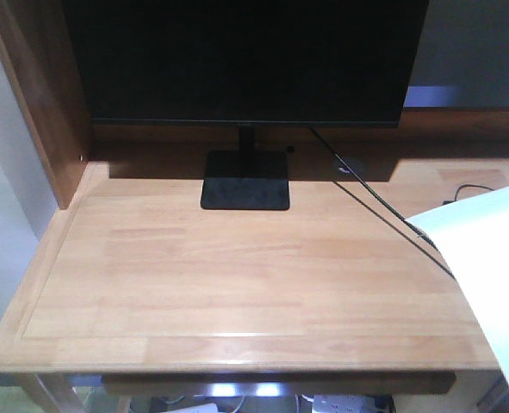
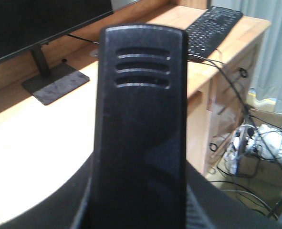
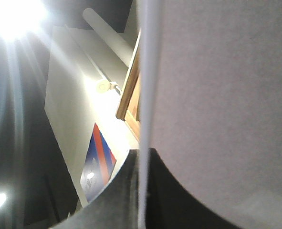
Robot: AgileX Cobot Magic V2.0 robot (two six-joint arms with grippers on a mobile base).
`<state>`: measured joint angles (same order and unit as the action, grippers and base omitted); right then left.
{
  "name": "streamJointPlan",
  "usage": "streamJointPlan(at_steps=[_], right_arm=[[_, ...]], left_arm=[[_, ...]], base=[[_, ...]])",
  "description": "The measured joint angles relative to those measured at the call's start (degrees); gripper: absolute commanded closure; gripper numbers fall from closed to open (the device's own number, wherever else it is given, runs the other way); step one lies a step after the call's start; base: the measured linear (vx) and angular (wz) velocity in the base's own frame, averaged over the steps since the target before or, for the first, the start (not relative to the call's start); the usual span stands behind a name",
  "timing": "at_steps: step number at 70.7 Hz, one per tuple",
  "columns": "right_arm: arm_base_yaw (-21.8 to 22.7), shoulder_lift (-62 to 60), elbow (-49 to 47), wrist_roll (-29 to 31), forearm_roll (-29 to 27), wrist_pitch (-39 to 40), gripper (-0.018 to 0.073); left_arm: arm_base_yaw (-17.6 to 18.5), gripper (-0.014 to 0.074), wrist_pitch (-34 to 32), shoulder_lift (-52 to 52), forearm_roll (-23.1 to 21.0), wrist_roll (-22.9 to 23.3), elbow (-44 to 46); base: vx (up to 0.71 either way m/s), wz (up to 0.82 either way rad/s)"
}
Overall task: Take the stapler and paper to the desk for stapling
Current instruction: 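Drive the base up to the wooden desk with the monitor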
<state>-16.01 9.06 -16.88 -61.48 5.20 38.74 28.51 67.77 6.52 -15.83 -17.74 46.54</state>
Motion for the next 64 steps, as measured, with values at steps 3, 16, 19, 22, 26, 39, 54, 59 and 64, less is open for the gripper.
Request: streamJointPlan(at_steps=[3,16,19,22,26,39,54,59,64], right_arm=[[0.00,0.00,0.00,0.00,0.00,0.00,0.0563],[0.00,0.00,0.00,0.00,0.00,0.00,0.0563],[0.00,0.00,0.00,0.00,0.00,0.00,0.0563],[0.00,0.00,0.00,0.00,0.00,0.00,0.0563],[0.00,0.00,0.00,0.00,0.00,0.00,0.0563],[0.00,0.00,0.00,0.00,0.00,0.00,0.0563],[0.00,0.00,0.00,0.00,0.00,0.00,0.0563],[0.00,0.00,0.00,0.00,0.00,0.00,0.0563],[0.00,0.00,0.00,0.00,0.00,0.00,0.0563]], left_arm=[[0.00,0.0603,0.00,0.00,0.00,0.00,0.00],[0.00,0.0603,0.00,0.00,0.00,0.00,0.00],[0.00,0.0603,0.00,0.00,0.00,0.00,0.00],[0.00,0.0603,0.00,0.00,0.00,0.00,0.00],[0.00,0.0603,0.00,0.00,0.00,0.00,0.00],[0.00,0.0603,0.00,0.00,0.00,0.00,0.00],[0.00,0.0603,0.00,0.00,0.00,0.00,0.00],[0.00,0.0603,0.00,0.00,0.00,0.00,0.00],[0.00,0.0603,0.00,0.00,0.00,0.00,0.00]], base=[[0.23,0.00],[0.19,0.00],[0.15,0.00],[0.15,-0.01],[0.13,-0.01],[0.11,-0.01],[0.07,-0.01],[0.04,-0.01],[0.03,-0.01]])
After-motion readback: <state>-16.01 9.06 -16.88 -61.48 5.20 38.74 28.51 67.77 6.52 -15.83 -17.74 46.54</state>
